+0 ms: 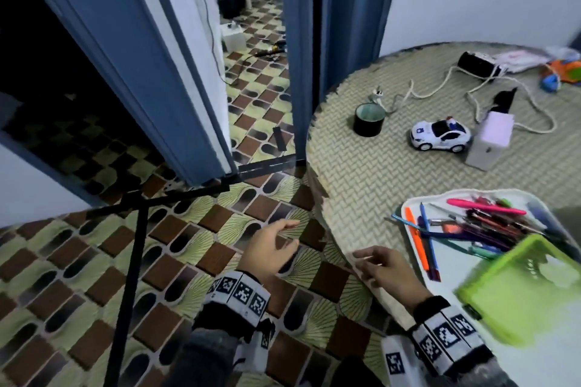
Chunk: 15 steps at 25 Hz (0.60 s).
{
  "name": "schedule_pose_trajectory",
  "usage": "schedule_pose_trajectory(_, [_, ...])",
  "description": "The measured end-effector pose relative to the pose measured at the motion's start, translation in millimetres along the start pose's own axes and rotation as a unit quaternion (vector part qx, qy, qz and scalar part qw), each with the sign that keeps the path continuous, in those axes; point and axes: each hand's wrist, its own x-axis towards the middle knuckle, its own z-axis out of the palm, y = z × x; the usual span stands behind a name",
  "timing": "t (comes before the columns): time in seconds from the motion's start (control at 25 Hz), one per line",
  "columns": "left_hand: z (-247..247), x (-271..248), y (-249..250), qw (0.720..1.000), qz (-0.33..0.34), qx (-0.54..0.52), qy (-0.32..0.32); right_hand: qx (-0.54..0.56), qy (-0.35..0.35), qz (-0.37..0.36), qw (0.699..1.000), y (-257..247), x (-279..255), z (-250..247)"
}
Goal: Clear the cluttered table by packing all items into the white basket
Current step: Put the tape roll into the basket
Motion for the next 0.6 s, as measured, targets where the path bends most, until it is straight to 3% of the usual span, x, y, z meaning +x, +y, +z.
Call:
schedule_pose_trajectory(0.24, [20, 116, 7, 0.996, 0.032, 0.042, -0.077, 0.014, 0.074, 0.02, 0.997, -14, 54, -32])
schedule_pose_trajectory(0.36, [36, 171, 13, 0.994, 0.06, 0.036, -0.09, 0.002, 0.087, 0.015, 0.996, -25, 89, -50])
schedule_pose_trajectory(0.6, [58, 277, 21, 0.975, 0.067, 0.152, -0.146, -0.039, 0.081, -0.005, 0.996, -64, 155, -62])
